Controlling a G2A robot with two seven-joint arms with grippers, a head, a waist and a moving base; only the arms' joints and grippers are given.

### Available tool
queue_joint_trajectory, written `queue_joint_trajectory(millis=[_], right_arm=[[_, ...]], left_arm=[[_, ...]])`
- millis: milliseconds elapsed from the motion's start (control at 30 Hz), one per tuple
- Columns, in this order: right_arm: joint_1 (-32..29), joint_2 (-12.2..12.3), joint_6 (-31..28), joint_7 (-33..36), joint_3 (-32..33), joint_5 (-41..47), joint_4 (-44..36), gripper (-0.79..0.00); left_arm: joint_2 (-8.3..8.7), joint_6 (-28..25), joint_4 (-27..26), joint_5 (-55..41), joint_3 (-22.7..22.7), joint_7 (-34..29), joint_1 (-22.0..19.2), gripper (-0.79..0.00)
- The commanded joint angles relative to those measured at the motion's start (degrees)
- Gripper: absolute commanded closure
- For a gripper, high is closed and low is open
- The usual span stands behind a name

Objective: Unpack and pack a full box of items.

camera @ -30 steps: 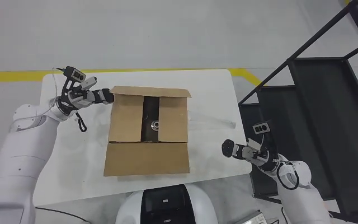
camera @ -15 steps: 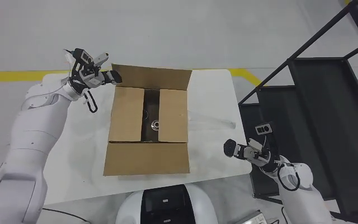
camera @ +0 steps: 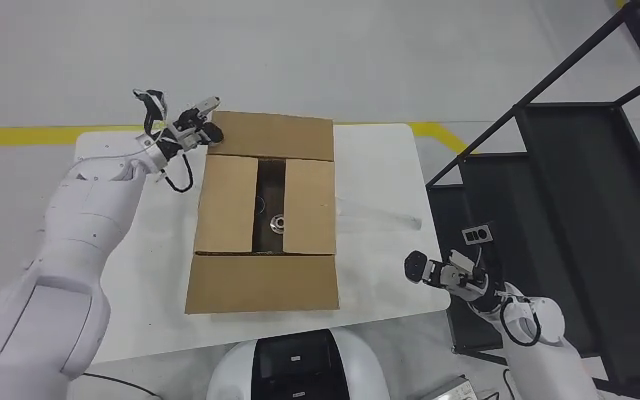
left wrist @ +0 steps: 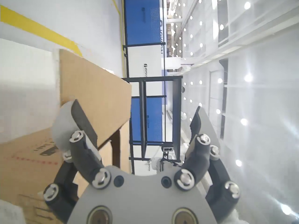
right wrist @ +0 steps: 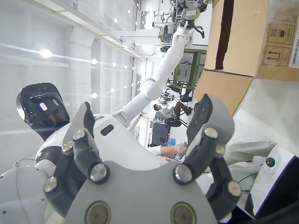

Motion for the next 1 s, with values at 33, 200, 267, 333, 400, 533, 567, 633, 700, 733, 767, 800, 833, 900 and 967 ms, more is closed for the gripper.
queue_joint_trajectory(millis=[33,200,267,333,400,533,567,633,700,733,767,800,833,900,967], right_arm=[[0.06,0.01,0.16,-0.07,-0.24,-0.33,-0.01,-0.785],[0.49,0.08,0.74,-0.33,-0.92,-1.78,-0.26,-0.785],[0.68,0.11,1.2,-0.43,-1.39,-2.49,-0.53,-0.785],[0.99,0.13,1.84,-0.81,-2.04,-3.57,-0.73,-0.785],[1.54,0.14,2.75,-1.48,-3.15,-4.97,-0.92,-0.785],[3.58,0.06,5.32,-3.42,-6.5,-7.81,-1.49,-0.785],[4.42,0.02,6.27,-4.14,-7.65,-8.58,-1.65,-0.785],[6.45,-0.06,8.4,-5.47,-10.42,-11.29,-2.08,-0.785],[8.97,-0.21,10.95,-7.43,-13.8,-14.89,-2.52,-0.785],[10.39,-0.32,12.12,-8.35,-15.72,-16.54,-2.69,-0.785],[11.88,-0.46,13.32,-9.5,-17.65,-18.11,-2.53,-0.785],[13.48,-0.63,14.57,-10.87,-19.62,-19.77,-2.26,-0.785],[15.14,-0.83,15.61,-12.01,-21.71,-21.19,-1.98,-0.785],[18.55,-1.24,17.53,-14.1,-25.66,-24.27,-1.03,-0.785],[21.77,-1.68,18.94,-16.23,-29.14,-27.13,-0.38,-0.785]], left_arm=[[-0.77,0.39,1.64,2.45,0.94,2.16,-0.2,-0.785],[-1.6,-1.16,3.28,10.07,3.38,5.07,-1.12,-0.785],[-1.76,-2.14,3.7,12.13,3.84,6.38,-1.39,-0.785],[-1.74,-3.38,4.25,13.17,3.77,7.3,-1.85,-0.785],[-1.53,-4.88,4.78,11.95,2.76,6.9,-2.25,-0.785],[-0.25,-9.69,5.77,7.02,-0.66,2.9,-3.35,-0.785],[0.24,-11.13,5.94,5.77,-1.6,1.43,-3.6,-0.785],[1.42,-14.01,6.27,3.25,-3.57,-1.89,-3.99,-0.785],[2.76,-16.62,6.06,0.09,-5.77,-6.45,-3.78,-0.785],[3.53,-17.7,5.97,-1.47,-6.89,-9.22,-3.49,-0.785],[4.33,-17.43,5.33,-2.54,-7.82,-10.78,-3.09,-0.785],[5.19,-16.28,3.66,-3.05,-8.5,-11.94,-2.27,-0.785],[6.19,-15.39,1.67,-3.25,-9.21,-12.83,-1.21,-0.785],[8.52,-14.47,-3.45,-2.24,-10.51,-13.76,1.8,-0.785],[11.1,-13.25,-9.86,-1.44,-12.38,-14.98,5.86,-0.785]])
